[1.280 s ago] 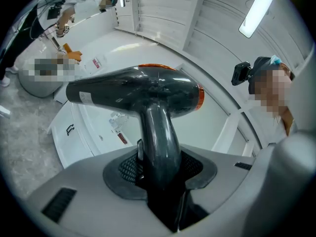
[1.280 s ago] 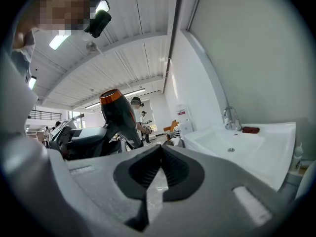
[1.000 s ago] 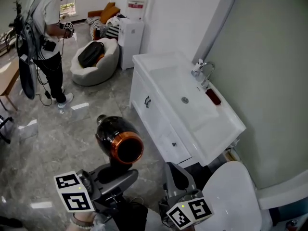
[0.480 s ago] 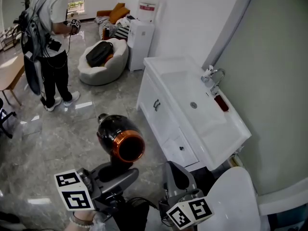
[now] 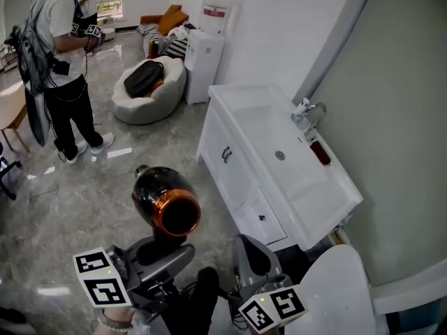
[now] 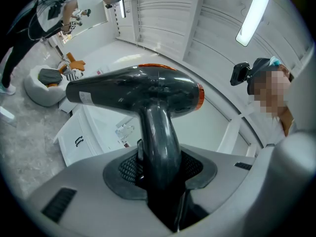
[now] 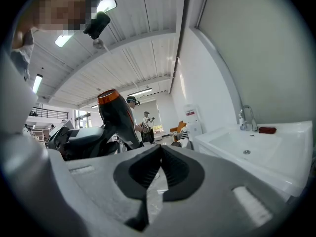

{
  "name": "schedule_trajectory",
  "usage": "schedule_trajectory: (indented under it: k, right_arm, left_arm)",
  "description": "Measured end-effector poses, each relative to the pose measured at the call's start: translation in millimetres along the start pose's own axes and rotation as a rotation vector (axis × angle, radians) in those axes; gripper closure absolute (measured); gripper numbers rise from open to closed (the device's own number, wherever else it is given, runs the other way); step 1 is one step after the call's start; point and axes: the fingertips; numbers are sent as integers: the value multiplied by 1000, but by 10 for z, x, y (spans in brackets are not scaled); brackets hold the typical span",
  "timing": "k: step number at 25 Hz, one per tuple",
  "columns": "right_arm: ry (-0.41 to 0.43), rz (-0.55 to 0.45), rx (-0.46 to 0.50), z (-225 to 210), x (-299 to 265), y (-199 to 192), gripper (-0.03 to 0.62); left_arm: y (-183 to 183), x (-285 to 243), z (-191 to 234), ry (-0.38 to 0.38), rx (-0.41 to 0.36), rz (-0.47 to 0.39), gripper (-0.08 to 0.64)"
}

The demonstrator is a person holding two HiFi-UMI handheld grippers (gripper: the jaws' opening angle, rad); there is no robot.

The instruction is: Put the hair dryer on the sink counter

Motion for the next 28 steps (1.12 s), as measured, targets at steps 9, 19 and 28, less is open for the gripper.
schedule_trajectory:
  k: [9,19,28]
  right_arm:
    - [26,0,-2,-28,-111,-9,595]
    - [42,14,-24,-146,-454,84,595]
    - [79,46,-32,-490,-902,210,595]
  left_arm:
    - [-6,-13,99,20,-2,-7,393]
    - [150,-230,303,19,4,0,393]
    - [254,-583,703,72,20,-19,393]
Point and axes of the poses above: the fingertips, and each gripper's own axes: x backward along the fingers, z to its left, y out of its top, and after that the axes turned 14 degrees about -x, right-handed
